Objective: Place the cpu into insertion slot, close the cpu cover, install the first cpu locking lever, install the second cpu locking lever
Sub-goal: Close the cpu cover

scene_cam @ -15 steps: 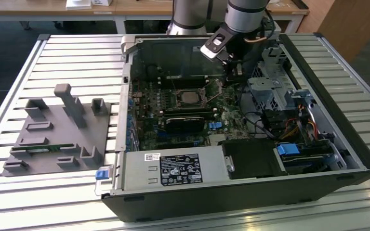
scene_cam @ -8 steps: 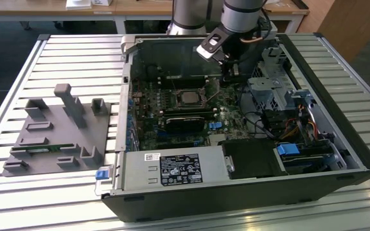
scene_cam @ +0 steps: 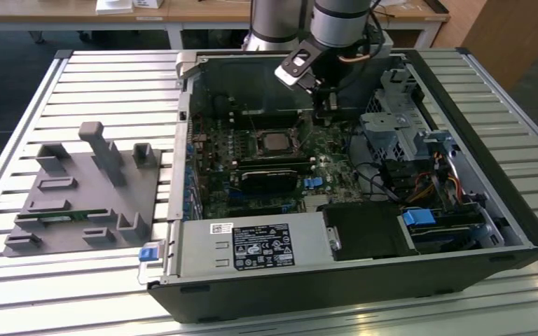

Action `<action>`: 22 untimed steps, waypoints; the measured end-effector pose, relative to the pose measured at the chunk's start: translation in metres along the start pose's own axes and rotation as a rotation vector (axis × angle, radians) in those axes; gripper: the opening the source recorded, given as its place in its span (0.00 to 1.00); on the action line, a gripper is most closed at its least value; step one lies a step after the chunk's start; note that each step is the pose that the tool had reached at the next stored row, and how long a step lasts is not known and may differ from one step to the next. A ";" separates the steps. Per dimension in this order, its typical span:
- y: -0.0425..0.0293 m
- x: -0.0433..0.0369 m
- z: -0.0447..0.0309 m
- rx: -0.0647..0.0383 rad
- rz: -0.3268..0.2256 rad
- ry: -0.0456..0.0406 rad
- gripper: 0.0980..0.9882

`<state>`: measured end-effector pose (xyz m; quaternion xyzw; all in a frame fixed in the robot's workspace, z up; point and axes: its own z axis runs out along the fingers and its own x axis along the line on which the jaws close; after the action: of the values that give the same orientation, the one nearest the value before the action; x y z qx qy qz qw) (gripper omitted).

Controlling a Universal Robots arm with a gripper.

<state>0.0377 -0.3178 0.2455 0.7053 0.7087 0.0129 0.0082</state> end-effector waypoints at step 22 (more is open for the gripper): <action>-0.0389 0.0052 0.0103 0.012 0.000 0.0001 0.01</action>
<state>-0.0009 -0.3127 0.2340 0.7053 0.7088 0.0089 0.0041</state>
